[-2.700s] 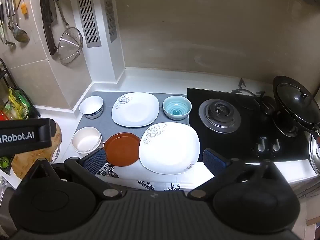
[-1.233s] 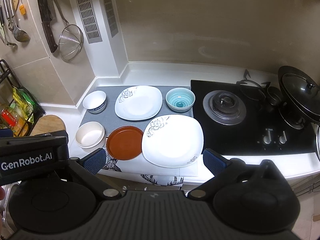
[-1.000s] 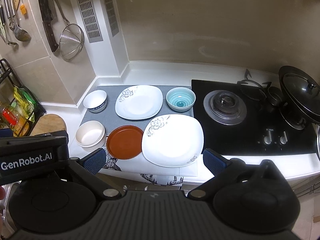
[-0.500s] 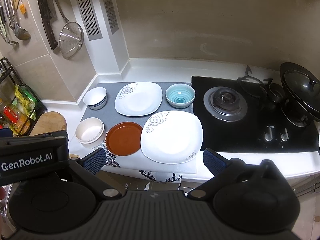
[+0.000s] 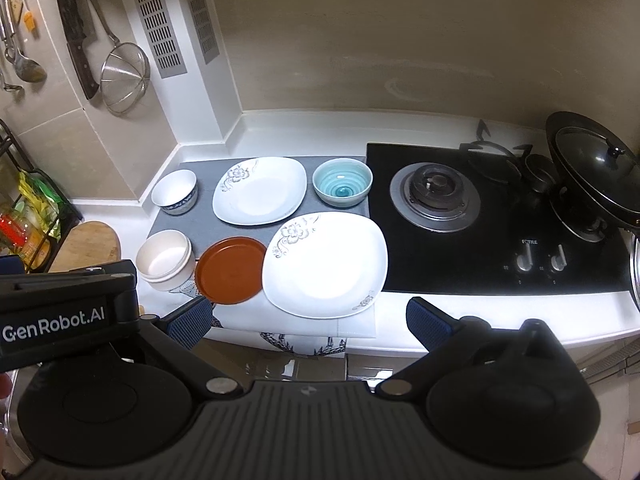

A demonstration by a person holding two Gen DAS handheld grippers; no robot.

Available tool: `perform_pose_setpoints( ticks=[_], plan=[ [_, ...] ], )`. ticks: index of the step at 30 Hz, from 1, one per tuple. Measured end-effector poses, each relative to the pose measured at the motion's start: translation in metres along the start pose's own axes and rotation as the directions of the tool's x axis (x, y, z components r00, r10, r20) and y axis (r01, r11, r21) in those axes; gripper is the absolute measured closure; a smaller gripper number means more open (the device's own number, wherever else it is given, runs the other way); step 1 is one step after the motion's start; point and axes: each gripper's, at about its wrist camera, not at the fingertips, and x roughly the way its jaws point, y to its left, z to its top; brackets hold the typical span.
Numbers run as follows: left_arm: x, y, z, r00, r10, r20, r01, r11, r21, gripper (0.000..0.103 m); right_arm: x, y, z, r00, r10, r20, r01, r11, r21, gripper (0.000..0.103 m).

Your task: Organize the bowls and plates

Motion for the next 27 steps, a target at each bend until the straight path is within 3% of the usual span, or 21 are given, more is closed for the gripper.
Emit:
perform_pose_setpoints(
  ticks=[15, 19, 22, 25, 27],
  plan=[
    [0.050, -0.010, 0.017, 0.996, -0.040, -0.080, 0.042, 0.999, 0.025, 0.004, 0.046, -0.010, 0.014, 0.996, -0.013, -0.084, 0.014, 1.000, 0.013, 0.000],
    [0.085, 0.004, 0.027, 0.984, -0.145, -0.106, 0.148, 0.989, 0.022, 0.004, 0.074, -0.020, 0.019, 0.994, 0.026, -0.110, -0.018, 0.997, 0.073, 0.000],
    [0.125, 0.027, 0.037, 0.974, -0.214, -0.074, 0.212, 0.977, -0.032, 0.004, 0.093, -0.039, 0.020, 1.000, 0.021, -0.023, -0.017, 0.988, 0.150, 0.000],
    [0.176, 0.035, 0.049, 0.961, -0.267, -0.076, 0.270, 0.963, 0.019, 0.006, 0.115, -0.051, 0.020, 0.998, -0.027, 0.058, 0.020, 0.993, 0.113, 0.000],
    [0.209, 0.031, 0.058, 0.957, -0.285, -0.062, 0.290, 0.953, 0.093, 0.006, 0.131, -0.063, 0.015, 0.994, 0.007, 0.105, -0.019, 0.993, 0.116, 0.000]
  ],
)
